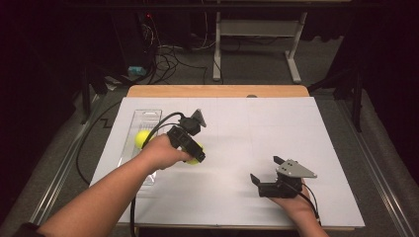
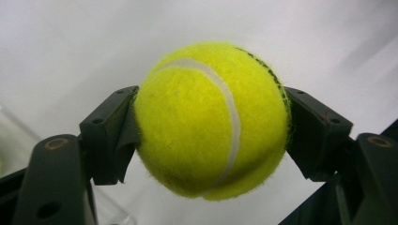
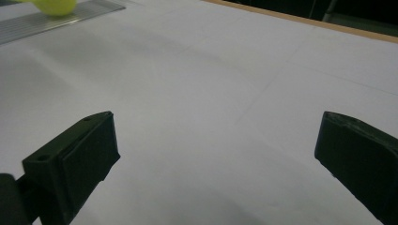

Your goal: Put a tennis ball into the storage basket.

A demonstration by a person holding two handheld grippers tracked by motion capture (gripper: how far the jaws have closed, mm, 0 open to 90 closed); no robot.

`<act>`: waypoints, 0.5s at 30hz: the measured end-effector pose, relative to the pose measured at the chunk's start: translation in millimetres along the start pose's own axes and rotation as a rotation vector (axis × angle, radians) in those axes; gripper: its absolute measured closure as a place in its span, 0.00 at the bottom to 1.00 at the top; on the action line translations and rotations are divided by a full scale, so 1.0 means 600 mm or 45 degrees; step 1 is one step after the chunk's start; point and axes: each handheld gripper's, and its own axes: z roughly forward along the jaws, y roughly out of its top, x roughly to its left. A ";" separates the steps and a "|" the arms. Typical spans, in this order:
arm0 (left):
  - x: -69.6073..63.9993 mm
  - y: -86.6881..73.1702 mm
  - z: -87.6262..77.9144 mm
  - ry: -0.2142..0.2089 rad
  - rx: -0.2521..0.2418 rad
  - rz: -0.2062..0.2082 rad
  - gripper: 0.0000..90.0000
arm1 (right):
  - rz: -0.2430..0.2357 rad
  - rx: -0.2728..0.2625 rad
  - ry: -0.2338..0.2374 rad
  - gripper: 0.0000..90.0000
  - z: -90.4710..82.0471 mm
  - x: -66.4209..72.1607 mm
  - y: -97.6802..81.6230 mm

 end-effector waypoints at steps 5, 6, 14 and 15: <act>0.031 -0.014 -0.021 0.037 -0.006 -0.051 0.29 | 0.027 0.001 -0.058 0.00 -0.024 -0.030 -0.013; 0.031 -0.014 -0.021 0.037 -0.006 -0.051 0.29 | 0.027 0.001 -0.058 0.00 -0.024 -0.030 -0.013; 0.102 -0.053 -0.059 0.092 -0.031 -0.174 0.29 | 0.059 -0.013 -0.137 0.00 -0.069 -0.070 -0.032; 0.102 -0.053 -0.059 0.092 -0.031 -0.174 0.29 | 0.059 -0.013 -0.137 0.00 -0.069 -0.070 -0.032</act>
